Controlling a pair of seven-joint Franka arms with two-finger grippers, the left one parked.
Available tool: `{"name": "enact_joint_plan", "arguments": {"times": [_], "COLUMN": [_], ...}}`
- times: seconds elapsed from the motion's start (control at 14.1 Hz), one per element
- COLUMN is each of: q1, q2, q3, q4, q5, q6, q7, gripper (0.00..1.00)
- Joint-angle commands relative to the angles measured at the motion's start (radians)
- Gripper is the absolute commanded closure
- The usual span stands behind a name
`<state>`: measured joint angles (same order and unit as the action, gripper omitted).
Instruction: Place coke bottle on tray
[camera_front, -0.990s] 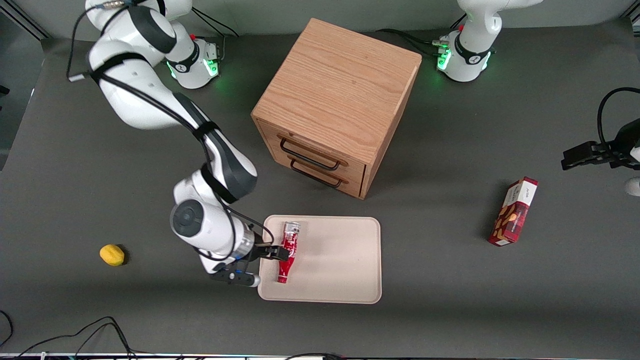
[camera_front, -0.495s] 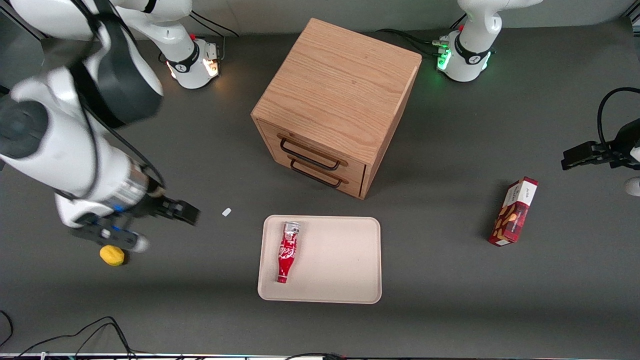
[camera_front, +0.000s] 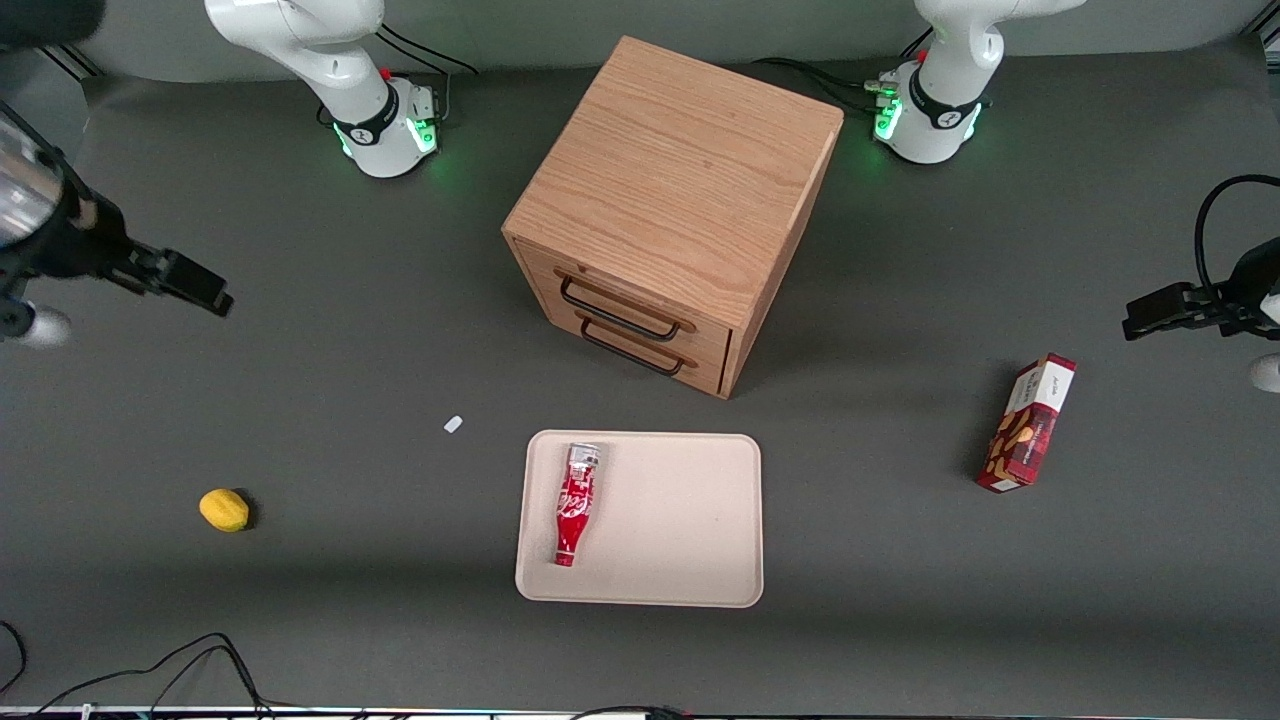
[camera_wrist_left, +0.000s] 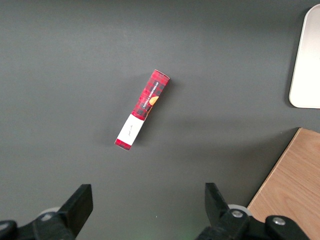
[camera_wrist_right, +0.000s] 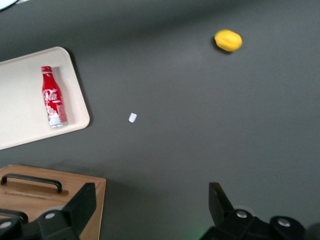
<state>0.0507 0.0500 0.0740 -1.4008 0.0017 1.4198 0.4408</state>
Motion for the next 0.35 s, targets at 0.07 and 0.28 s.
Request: {"name": "enact_joint_plan", "arguments": {"times": [0.07, 0.28], "q1": [0.009, 0.011], "q2": [-0.185, -0.156], "q3": [-0.011, -0.013], "q4": [-0.259, -0.219], "q5": [0.027, 0.027], "q6": [0.081, 0.079], "q7": [-0.017, -0.016], "gripper": [0.00, 0.00]}}
